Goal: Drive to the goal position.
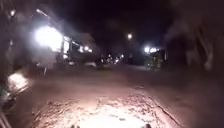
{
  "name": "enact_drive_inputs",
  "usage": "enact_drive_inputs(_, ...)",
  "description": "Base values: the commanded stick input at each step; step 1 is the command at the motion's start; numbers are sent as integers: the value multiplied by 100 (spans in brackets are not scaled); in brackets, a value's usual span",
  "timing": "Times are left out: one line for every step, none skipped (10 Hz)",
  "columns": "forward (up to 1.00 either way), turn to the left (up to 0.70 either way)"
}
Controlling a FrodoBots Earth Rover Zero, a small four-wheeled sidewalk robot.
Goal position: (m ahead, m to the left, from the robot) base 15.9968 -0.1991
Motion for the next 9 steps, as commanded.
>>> enact_drive_inputs(70, 0)
enact_drive_inputs(70, 0)
enact_drive_inputs(3, 0)
enact_drive_inputs(57, 0)
enact_drive_inputs(70, 0)
enact_drive_inputs(70, 0)
enact_drive_inputs(70, 0)
enact_drive_inputs(70, 0)
enact_drive_inputs(70, 0)
